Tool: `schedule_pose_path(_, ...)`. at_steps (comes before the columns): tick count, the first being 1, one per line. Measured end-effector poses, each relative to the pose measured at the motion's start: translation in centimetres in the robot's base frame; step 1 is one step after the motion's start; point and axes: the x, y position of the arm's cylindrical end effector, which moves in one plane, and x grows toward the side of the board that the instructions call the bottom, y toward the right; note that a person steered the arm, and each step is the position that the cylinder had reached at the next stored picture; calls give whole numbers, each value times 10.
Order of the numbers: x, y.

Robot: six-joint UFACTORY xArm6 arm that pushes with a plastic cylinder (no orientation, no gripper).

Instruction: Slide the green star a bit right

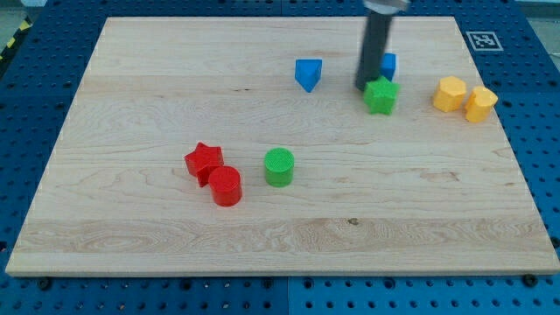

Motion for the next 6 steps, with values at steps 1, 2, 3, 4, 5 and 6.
schedule_pose_path(1,40,57)
schedule_pose_path(2,41,60)
schedule_pose_path(3,30,10)
schedule_pose_path(4,28,-44)
schedule_pose_path(5,41,-62)
schedule_pose_path(6,71,-13)
